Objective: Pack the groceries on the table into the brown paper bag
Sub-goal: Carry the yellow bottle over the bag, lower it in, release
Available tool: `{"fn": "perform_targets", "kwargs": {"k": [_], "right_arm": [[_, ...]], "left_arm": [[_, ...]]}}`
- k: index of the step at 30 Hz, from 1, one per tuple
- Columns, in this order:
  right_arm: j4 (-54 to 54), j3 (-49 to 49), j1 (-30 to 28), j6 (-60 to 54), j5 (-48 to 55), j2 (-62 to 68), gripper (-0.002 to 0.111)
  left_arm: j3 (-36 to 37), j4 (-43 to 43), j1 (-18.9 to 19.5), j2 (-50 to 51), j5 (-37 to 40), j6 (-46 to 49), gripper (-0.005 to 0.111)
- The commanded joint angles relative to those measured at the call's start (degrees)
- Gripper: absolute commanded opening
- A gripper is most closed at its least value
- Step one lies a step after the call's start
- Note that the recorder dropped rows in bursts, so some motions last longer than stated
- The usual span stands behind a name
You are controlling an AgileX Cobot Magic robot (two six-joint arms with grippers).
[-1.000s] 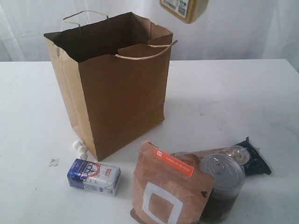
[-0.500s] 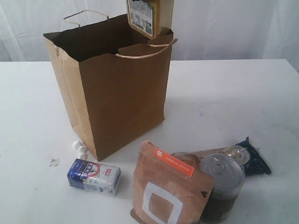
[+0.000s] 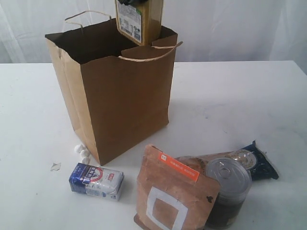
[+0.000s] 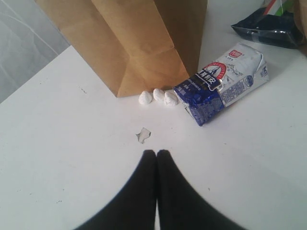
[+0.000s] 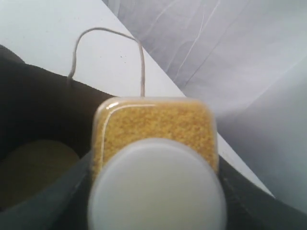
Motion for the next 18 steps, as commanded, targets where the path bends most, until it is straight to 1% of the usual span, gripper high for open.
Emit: {"fn": "perform_targets", "kwargs": {"k": [1,13,15,16,18], "right_arm": [[0.1,-0.78,0.05,-0.64,-2.19,1.68,0.0],[0.87,-0.78,0.05,-0.64,-1.0,7.1,0.0],[0.87,-0.78,0.05,-0.64,0.0,7.36,0.004],[0.87,-0.78,0.05,-0.64,0.57,7.36,0.009],[0.87,-0.78,0.05,-0.52,1.16,7.36,0.024]], "left_arm": [[0.22,-0.57,-0.2,-0.27,-0.03,-0.17,0.0],[0.22,-0.57,-0.2,-0.27,-0.03,-0.17,0.0],[0.22,-0.57,-0.2,-0.27,-0.03,-0.17,0.0],[0.22,-0.57,-0.2,-0.27,-0.03,-0.17,0.0],[0.22,-0.57,-0.2,-0.27,-0.03,-0.17,0.0]]}}
